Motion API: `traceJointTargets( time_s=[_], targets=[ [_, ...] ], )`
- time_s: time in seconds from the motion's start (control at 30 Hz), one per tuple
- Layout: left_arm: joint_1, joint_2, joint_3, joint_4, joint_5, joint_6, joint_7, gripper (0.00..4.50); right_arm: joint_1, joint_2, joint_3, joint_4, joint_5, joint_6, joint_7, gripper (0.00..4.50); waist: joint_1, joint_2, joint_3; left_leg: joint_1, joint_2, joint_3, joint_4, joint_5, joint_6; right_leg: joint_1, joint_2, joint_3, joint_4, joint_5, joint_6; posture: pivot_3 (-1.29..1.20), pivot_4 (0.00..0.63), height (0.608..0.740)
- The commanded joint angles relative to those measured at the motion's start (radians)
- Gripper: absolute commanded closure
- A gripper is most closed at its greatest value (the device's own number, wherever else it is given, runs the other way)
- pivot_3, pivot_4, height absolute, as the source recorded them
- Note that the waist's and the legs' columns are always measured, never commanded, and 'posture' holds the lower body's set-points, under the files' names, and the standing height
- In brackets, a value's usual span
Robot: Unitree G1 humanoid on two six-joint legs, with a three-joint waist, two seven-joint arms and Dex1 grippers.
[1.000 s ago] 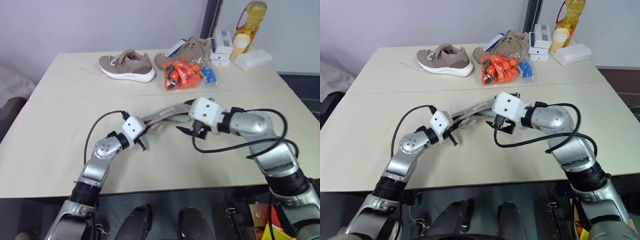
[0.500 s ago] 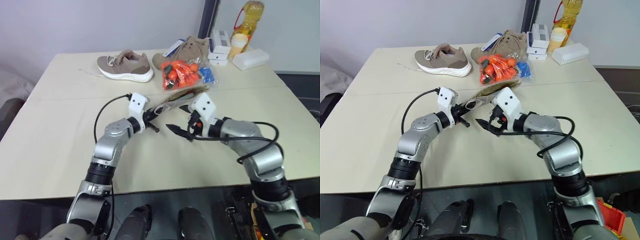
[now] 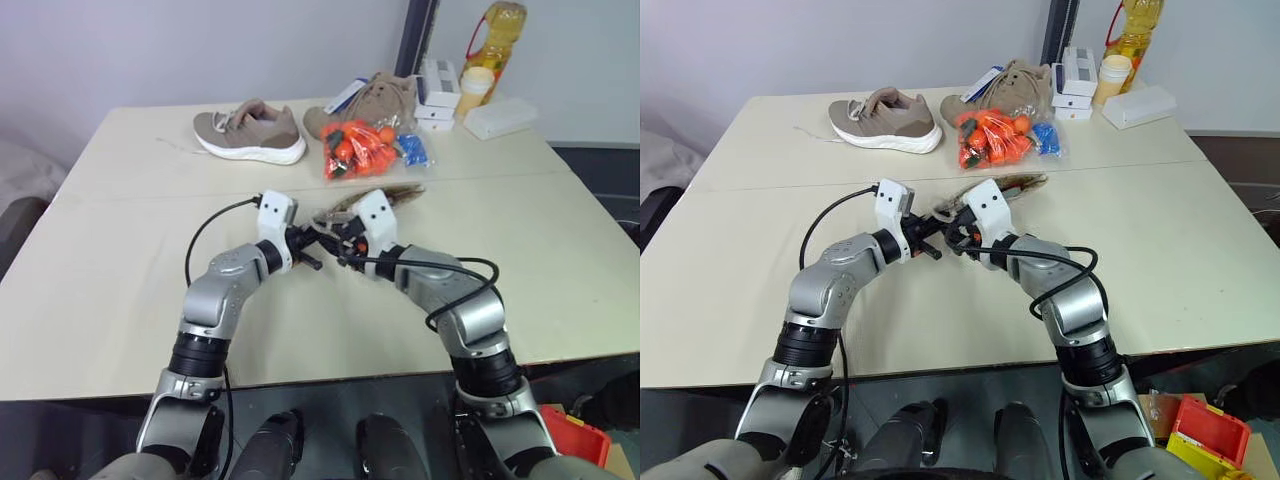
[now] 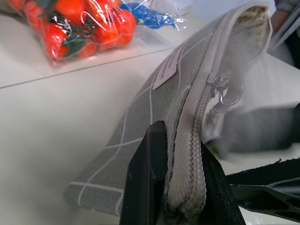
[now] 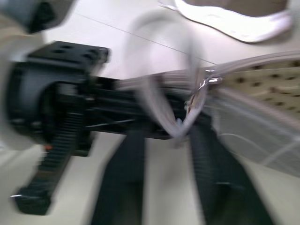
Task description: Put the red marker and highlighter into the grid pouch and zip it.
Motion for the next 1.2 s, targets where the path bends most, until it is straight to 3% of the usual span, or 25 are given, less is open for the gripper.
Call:
traceJointTargets(
  time_s=[0.03, 0.47, 0.77, 1.0, 1.2],
  targets=[
    [-0.006, 0.0, 0.008, -0.046, -0.029, -0.009, -0.011, 4.5, -0.03, -0.038, -0.053, -0.024, -0.009, -0.004, -0.03, 4.45, 0.001, 0.0, 0.0, 0.0, 0.0, 0.0, 0.0, 0.0, 0.0, 0.0, 0.0, 0.0, 0.0, 0.0, 0.0, 0.0, 0.15, 0.74],
    [-0.032, 0.04, 0.064, 0.038, -0.044, -0.077, -0.02, 4.5, -0.023, -0.194, -0.107, -0.075, 0.022, -0.025, -0.005, 4.45, 0.001, 0.0, 0.0, 0.0, 0.0, 0.0, 0.0, 0.0, 0.0, 0.0, 0.0, 0.0, 0.0, 0.0, 0.0, 0.0, 0.15, 0.74],
    [-0.023, 0.091, 0.066, 0.084, -0.035, -0.141, -0.045, 4.5, -0.021, -0.225, -0.105, -0.065, 0.011, -0.059, 0.0, 4.45, 0.001, 0.0, 0.0, 0.0, 0.001, 0.0, 0.0, 0.0, 0.0, 0.0, 0.0, 0.0, 0.0, 0.0, 0.0, 0.0, 0.15, 0.74],
    [0.019, 0.198, -0.035, 0.108, 0.108, -0.333, -0.109, 4.5, -0.06, -0.241, -0.152, -0.03, -0.003, -0.088, -0.026, 4.45, -0.002, 0.0, 0.0, 0.0, 0.001, 0.001, -0.001, 0.0, 0.0, 0.0, 0.0, 0.0, 0.0, 0.0, 0.0, 0.0, 0.15, 0.74],
    [0.058, 0.254, -0.09, 0.133, 0.189, -0.479, -0.146, 4.5, -0.092, -0.317, -0.259, 0.064, -0.013, -0.102, -0.064, 4.45, 0.004, 0.0, 0.0, 0.0, 0.0, 0.001, 0.0, 0.0, 0.0, 0.0, -0.001, 0.0, -0.001, 0.0, 0.0, 0.0, 0.15, 0.74]
  ],
)
